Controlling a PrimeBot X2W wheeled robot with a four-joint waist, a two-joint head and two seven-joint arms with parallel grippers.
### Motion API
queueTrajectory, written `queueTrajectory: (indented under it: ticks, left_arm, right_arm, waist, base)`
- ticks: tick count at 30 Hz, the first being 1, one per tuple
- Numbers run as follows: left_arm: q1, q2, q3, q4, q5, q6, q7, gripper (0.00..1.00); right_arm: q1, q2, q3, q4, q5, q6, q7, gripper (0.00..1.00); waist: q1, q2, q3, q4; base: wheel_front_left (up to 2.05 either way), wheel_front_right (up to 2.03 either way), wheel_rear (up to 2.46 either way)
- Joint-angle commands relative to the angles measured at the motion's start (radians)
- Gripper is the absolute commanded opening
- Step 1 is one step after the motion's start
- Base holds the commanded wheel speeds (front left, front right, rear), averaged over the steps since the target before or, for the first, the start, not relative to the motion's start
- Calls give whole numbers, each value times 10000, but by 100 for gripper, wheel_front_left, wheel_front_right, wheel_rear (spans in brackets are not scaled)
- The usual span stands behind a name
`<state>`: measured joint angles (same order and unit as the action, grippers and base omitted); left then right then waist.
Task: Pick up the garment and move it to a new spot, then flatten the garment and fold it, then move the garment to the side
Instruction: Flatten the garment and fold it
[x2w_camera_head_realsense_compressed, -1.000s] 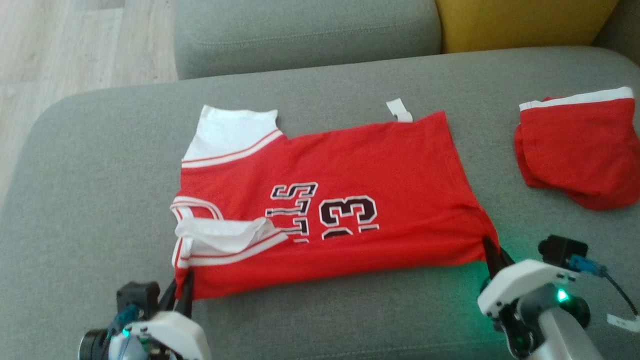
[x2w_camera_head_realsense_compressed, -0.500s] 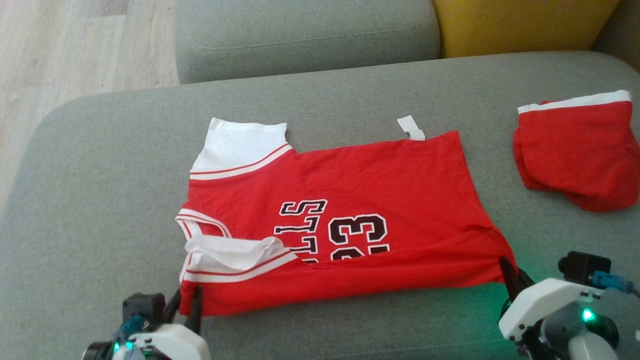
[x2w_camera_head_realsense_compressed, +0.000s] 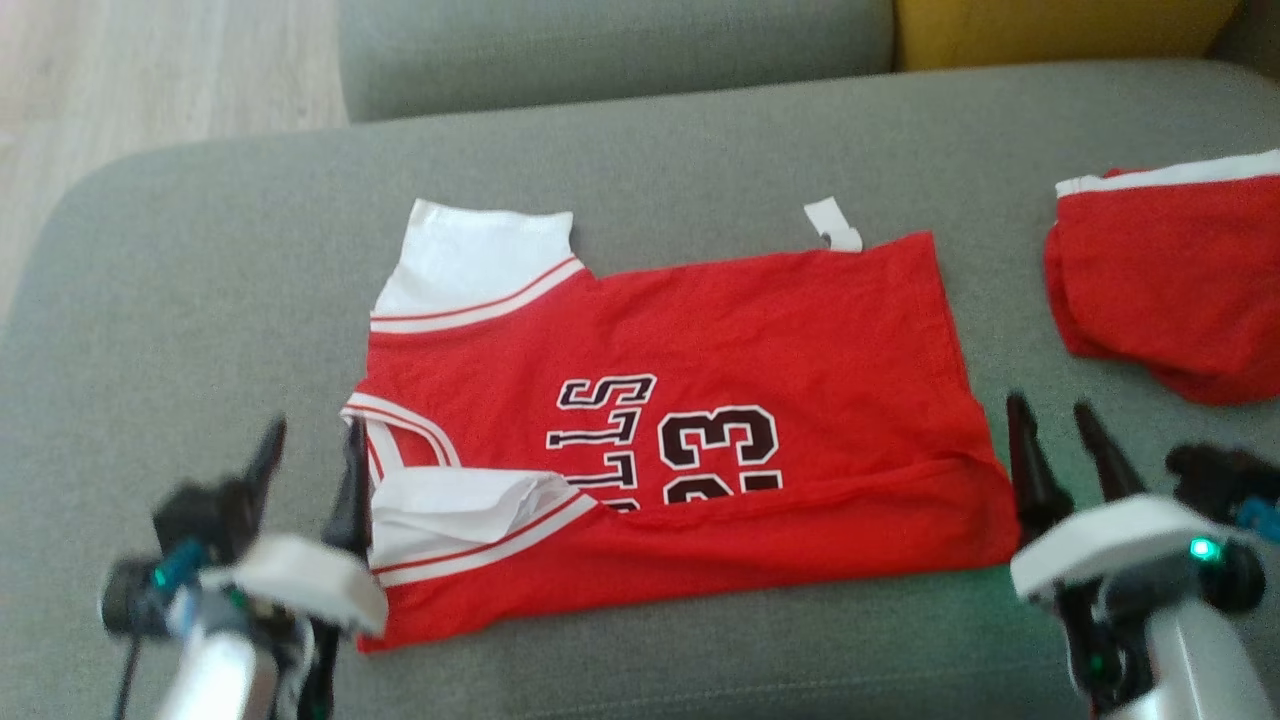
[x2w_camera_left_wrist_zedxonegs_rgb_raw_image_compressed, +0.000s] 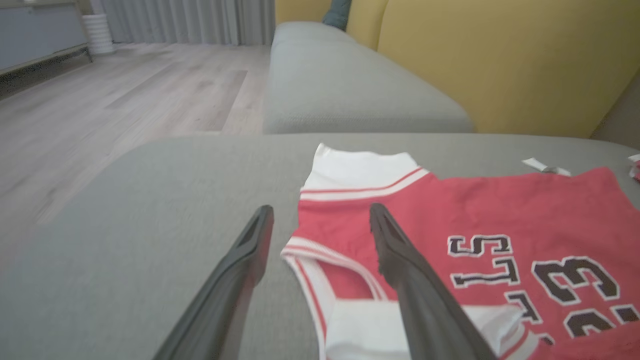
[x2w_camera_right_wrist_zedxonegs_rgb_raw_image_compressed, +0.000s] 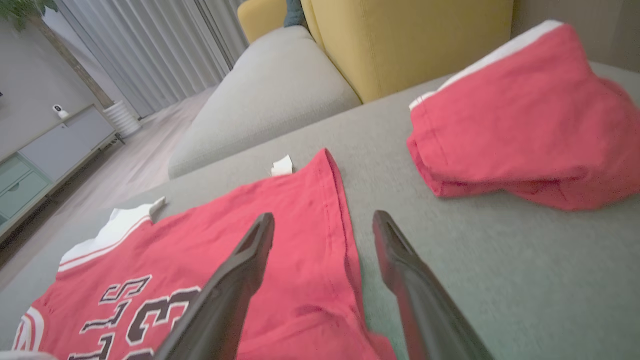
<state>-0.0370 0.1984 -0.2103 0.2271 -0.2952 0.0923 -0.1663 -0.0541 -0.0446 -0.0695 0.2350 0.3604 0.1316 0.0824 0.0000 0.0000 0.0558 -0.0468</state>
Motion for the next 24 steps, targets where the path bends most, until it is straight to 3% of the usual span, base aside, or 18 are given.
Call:
queueTrajectory:
  ticks: [1,5,8,11,15,24]
  left_arm:
    - [-800,290,417,-397,-76,-59,-87,100]
    - [-2315,638,147,-408,-97,-760,453,100]
    - [-3807,940,-145,107,-371,-1579,1502,100]
    - [-5411,1424,-471,928,-619,-2029,2580,100]
    - [-7710,2359,-1452,2545,-1337,-2220,4231,100]
    - [-9890,3988,-3951,4065,-2522,-2228,5042,100]
  right_arm:
    - [-714,-58,280,-450,-92,-9,-198,100]
    - [-1666,-57,388,-367,-440,-9,-462,100]
    - [-2509,-57,556,-302,-728,-9,-439,100]
    - [-3372,-57,763,-200,-955,-9,-384,100]
    - [-4583,-57,1186,111,-1189,-9,-345,100]
    - [-5737,-57,1882,687,-1063,-9,-610,100]
  waist:
    - [0,0,265,-25]
    - [0,0,975,-92]
    - [0,0,1653,-209]
    - [0,0,2296,-427]
    - [0,0,3203,-916]
    - [0,0,3955,-1552]
  base:
    - [0,0,0]
    - [0,0,0]
    - [0,0,0]
    - [0,0,0]
    - [0,0,0]
    - [0,0,0]
